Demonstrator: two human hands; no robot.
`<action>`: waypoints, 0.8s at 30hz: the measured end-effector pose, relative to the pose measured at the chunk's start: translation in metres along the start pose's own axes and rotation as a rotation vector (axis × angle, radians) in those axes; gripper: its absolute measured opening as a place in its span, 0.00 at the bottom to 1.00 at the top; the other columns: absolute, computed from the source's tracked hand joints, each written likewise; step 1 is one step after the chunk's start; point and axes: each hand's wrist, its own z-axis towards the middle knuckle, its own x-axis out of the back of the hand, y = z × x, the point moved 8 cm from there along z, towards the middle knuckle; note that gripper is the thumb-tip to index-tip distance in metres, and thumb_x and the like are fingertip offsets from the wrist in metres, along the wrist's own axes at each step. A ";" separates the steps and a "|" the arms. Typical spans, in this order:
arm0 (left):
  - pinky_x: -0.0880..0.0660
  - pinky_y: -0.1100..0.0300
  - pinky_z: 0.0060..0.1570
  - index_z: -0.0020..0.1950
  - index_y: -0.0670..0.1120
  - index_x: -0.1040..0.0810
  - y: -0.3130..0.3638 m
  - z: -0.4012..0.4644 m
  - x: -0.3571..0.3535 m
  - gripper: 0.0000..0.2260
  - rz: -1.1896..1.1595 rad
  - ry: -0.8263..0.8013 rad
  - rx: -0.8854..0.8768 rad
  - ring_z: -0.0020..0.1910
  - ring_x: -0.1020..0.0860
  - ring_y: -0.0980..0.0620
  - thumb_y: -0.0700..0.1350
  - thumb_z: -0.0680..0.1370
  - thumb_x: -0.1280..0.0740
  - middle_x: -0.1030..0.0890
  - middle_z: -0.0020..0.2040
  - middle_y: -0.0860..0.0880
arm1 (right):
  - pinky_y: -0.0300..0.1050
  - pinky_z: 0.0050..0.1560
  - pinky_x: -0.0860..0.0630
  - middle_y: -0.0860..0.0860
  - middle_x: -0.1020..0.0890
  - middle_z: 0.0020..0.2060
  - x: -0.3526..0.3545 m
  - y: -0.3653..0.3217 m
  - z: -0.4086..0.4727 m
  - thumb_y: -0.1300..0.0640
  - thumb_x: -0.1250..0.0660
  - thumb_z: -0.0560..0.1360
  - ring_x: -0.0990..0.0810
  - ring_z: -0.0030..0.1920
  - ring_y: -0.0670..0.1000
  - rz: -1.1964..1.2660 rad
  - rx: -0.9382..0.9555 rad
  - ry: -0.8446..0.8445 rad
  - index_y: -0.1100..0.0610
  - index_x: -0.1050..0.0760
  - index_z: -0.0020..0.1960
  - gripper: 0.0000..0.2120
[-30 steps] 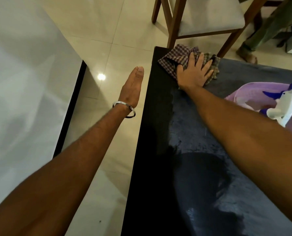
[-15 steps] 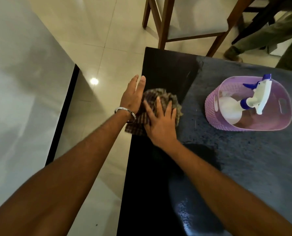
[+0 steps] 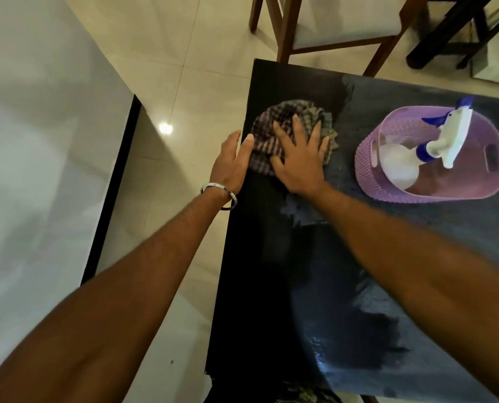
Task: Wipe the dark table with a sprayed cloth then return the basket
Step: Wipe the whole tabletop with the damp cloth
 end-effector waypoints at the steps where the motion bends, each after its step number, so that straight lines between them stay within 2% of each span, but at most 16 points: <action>1: 0.41 0.50 0.74 0.77 0.50 0.41 0.000 -0.005 -0.001 0.33 0.006 0.010 0.002 0.75 0.38 0.50 0.66 0.77 0.49 0.38 0.77 0.50 | 0.73 0.73 0.56 0.53 0.48 0.81 -0.005 -0.003 -0.023 0.39 0.43 0.75 0.55 0.78 0.70 -0.008 0.019 0.011 0.41 0.47 0.80 0.35; 4: 0.42 0.51 0.74 0.77 0.49 0.42 0.000 -0.020 -0.004 0.30 0.041 0.046 0.002 0.75 0.39 0.50 0.63 0.79 0.49 0.38 0.77 0.50 | 0.71 0.75 0.54 0.52 0.48 0.81 -0.023 -0.011 -0.095 0.39 0.43 0.74 0.55 0.78 0.68 -0.016 0.051 -0.015 0.41 0.49 0.80 0.36; 8: 0.42 0.46 0.74 0.77 0.50 0.41 -0.002 -0.043 -0.013 0.31 0.038 0.056 0.002 0.76 0.40 0.50 0.64 0.78 0.48 0.38 0.77 0.50 | 0.70 0.75 0.54 0.51 0.49 0.81 -0.045 -0.015 -0.193 0.41 0.43 0.76 0.55 0.79 0.67 0.014 0.094 -0.077 0.40 0.50 0.80 0.35; 11: 0.46 0.53 0.75 0.77 0.49 0.42 -0.003 -0.058 -0.020 0.27 0.048 0.062 -0.014 0.77 0.43 0.51 0.59 0.81 0.46 0.41 0.78 0.50 | 0.68 0.76 0.57 0.49 0.52 0.81 -0.057 -0.010 -0.248 0.40 0.42 0.76 0.57 0.79 0.66 0.015 0.153 -0.140 0.39 0.53 0.80 0.36; 13: 0.45 0.53 0.74 0.78 0.50 0.42 -0.006 -0.066 -0.023 0.26 0.066 0.059 -0.022 0.77 0.43 0.52 0.59 0.82 0.46 0.41 0.78 0.51 | 0.67 0.77 0.56 0.48 0.53 0.81 -0.057 -0.002 -0.261 0.39 0.42 0.76 0.56 0.79 0.66 0.020 0.198 -0.178 0.38 0.54 0.80 0.36; 15: 0.45 0.51 0.75 0.78 0.50 0.42 -0.010 -0.073 -0.025 0.26 0.073 0.048 -0.019 0.77 0.44 0.51 0.59 0.82 0.46 0.41 0.78 0.51 | 0.67 0.76 0.53 0.49 0.49 0.81 -0.050 0.007 -0.247 0.39 0.44 0.77 0.52 0.79 0.66 0.006 0.219 -0.168 0.39 0.50 0.80 0.34; 17: 0.46 0.48 0.76 0.78 0.49 0.42 -0.012 -0.078 -0.026 0.26 0.077 0.046 -0.016 0.77 0.44 0.51 0.59 0.82 0.47 0.42 0.78 0.50 | 0.67 0.76 0.52 0.50 0.46 0.81 -0.038 0.019 -0.210 0.40 0.45 0.76 0.49 0.78 0.67 -0.033 0.158 -0.126 0.40 0.46 0.80 0.32; 21: 0.46 0.46 0.76 0.78 0.49 0.42 -0.013 -0.091 -0.025 0.27 0.073 0.057 -0.028 0.77 0.45 0.51 0.59 0.81 0.47 0.42 0.78 0.50 | 0.68 0.75 0.55 0.51 0.52 0.81 -0.019 0.042 -0.123 0.39 0.48 0.77 0.55 0.78 0.68 -0.041 -0.011 -0.122 0.41 0.51 0.81 0.33; 24: 0.46 0.46 0.76 0.78 0.50 0.42 -0.015 -0.101 -0.027 0.27 0.067 0.049 -0.033 0.77 0.45 0.51 0.60 0.81 0.46 0.42 0.78 0.50 | 0.67 0.76 0.58 0.51 0.55 0.81 -0.016 0.046 -0.095 0.40 0.45 0.80 0.57 0.78 0.67 -0.013 -0.083 -0.129 0.41 0.54 0.81 0.33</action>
